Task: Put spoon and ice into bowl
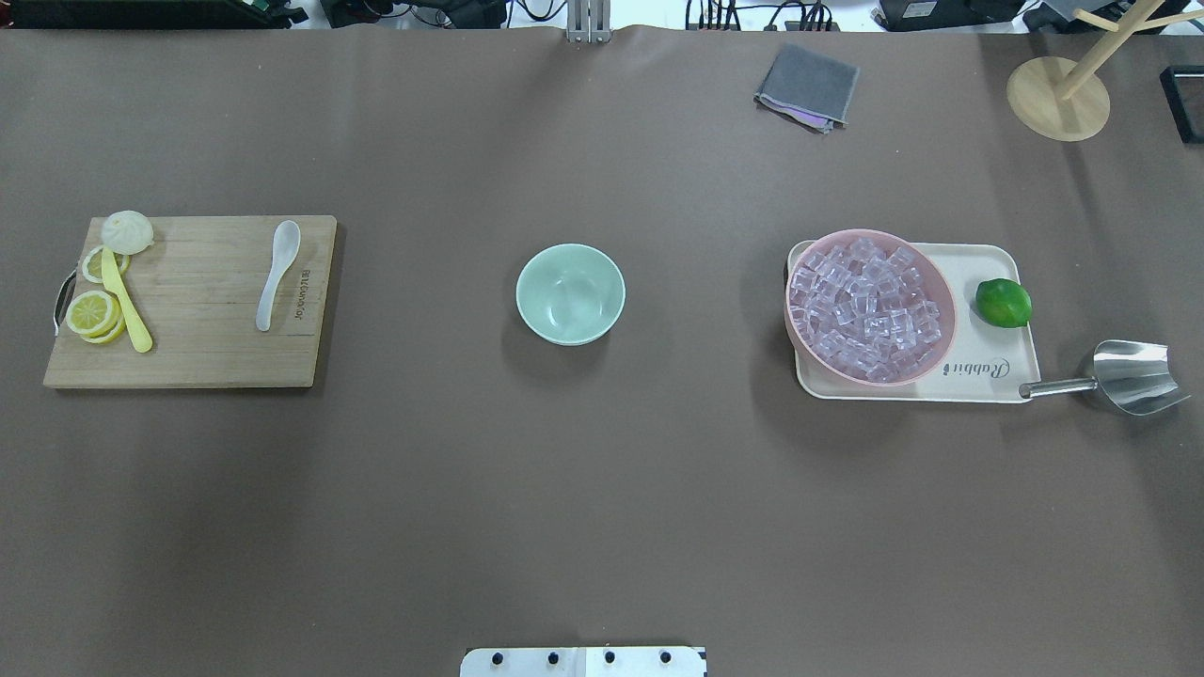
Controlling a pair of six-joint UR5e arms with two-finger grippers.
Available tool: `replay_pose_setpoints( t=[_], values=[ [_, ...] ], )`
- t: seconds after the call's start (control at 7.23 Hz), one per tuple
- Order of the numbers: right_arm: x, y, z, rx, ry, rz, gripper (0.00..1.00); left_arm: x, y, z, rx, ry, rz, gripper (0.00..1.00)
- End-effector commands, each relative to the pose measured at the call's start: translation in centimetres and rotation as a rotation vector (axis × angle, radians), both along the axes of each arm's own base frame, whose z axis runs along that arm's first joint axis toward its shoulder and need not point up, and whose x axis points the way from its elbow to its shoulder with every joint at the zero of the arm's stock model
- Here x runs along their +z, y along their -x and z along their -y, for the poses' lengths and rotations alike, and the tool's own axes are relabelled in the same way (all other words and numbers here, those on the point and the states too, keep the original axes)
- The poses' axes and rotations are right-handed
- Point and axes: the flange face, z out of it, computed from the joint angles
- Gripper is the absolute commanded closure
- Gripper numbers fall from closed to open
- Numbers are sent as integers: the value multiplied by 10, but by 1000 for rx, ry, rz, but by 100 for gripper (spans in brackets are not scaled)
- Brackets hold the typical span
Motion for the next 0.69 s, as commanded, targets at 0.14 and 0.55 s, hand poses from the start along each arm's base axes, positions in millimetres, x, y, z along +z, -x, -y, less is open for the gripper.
replay_pose_setpoints(
  t=[0.14,0.55],
  values=[
    [-1,-3,-3,7,-1,-4,0,4,1,-2,-2,13,2,2],
    [-1,-3,-3,7,-1,-7,0,4,0,-1,3,11,-1,2]
  ],
)
